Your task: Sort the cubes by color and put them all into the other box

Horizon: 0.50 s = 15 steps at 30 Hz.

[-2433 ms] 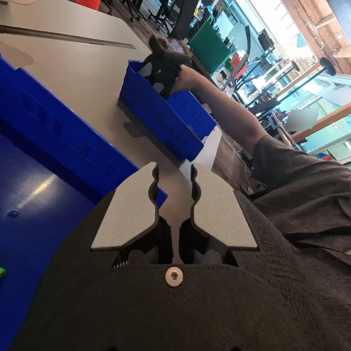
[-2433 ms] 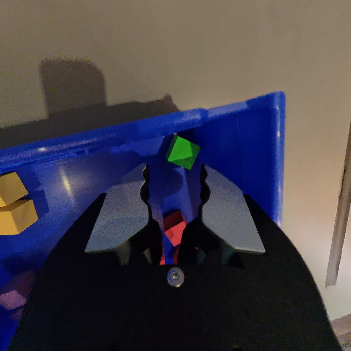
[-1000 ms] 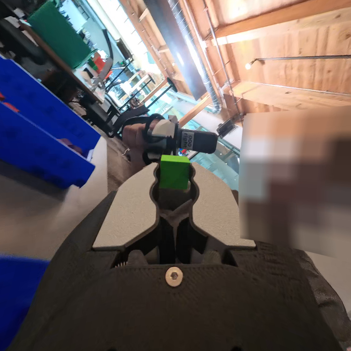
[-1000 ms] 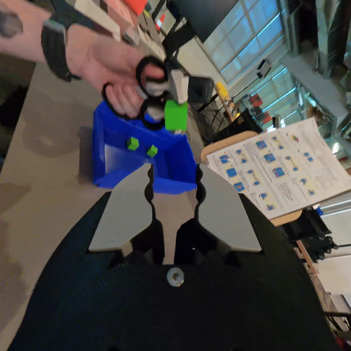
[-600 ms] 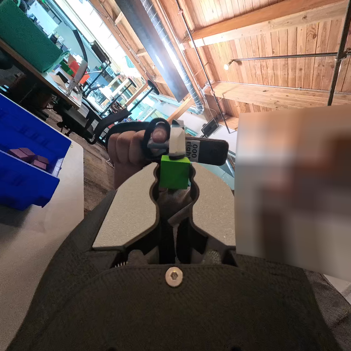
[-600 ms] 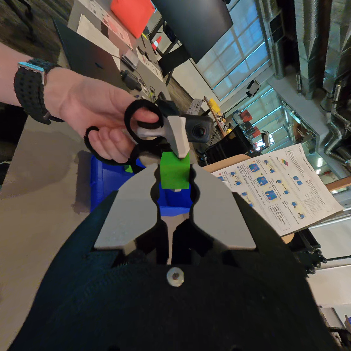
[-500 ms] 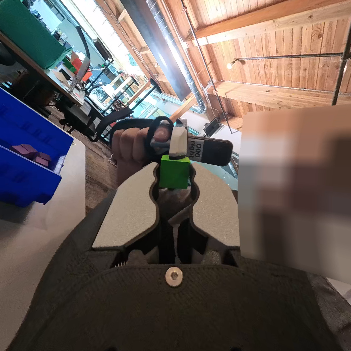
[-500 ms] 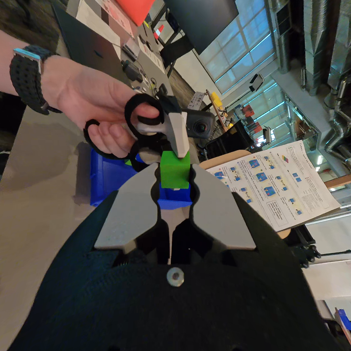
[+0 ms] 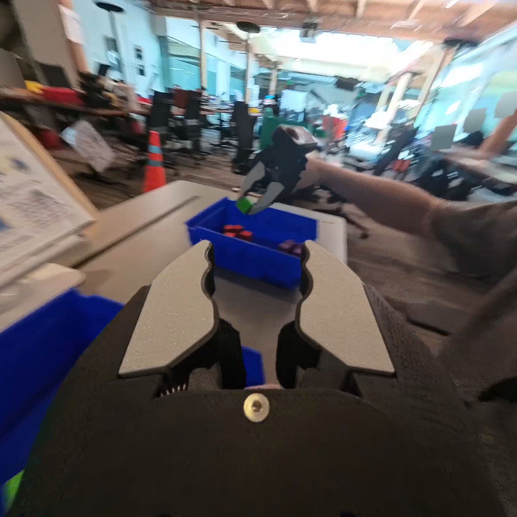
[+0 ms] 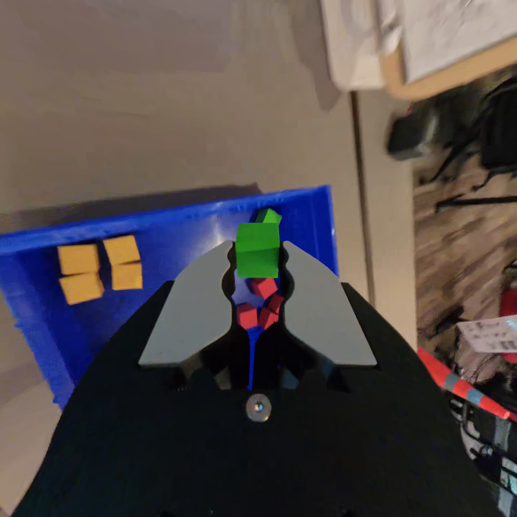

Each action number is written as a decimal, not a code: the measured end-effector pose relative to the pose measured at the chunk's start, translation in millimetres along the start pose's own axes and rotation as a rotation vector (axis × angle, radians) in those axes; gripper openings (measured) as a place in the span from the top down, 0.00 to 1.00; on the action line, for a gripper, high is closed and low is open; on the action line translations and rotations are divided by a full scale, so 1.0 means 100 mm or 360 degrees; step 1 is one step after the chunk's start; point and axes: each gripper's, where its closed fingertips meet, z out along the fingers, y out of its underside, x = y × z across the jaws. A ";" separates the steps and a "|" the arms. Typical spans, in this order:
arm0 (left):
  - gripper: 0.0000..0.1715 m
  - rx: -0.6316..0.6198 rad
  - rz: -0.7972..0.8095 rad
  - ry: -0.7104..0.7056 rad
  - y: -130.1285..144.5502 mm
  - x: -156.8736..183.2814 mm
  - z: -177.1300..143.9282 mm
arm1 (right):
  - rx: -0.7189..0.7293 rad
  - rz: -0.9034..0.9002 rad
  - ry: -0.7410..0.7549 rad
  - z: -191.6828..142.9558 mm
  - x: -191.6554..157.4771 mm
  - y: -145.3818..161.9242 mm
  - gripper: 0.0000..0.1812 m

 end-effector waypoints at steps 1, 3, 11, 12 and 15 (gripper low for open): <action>0.66 -0.0008 0.0102 -0.0094 0.01 -0.04 -0.03 | -0.0064 0.0023 -0.0061 0.16 0.01 0.13 0.84; 0.66 -0.0043 0.0327 -0.0250 0.06 -0.09 -0.06 | -0.0178 0.0068 -0.0153 0.45 0.05 0.33 0.84; 0.79 -0.0374 0.0440 -0.0381 0.40 -0.25 -0.14 | -0.0370 0.0151 -0.0350 1.21 0.12 0.73 0.84; 0.79 -0.0396 0.0445 -0.0410 0.42 -0.30 -0.17 | -0.0377 0.0157 -0.0360 1.26 0.12 0.76 0.84; 0.78 -0.0441 0.0448 -0.0455 0.48 -0.39 -0.23 | -0.0363 0.0189 -0.0386 1.38 0.15 0.75 0.84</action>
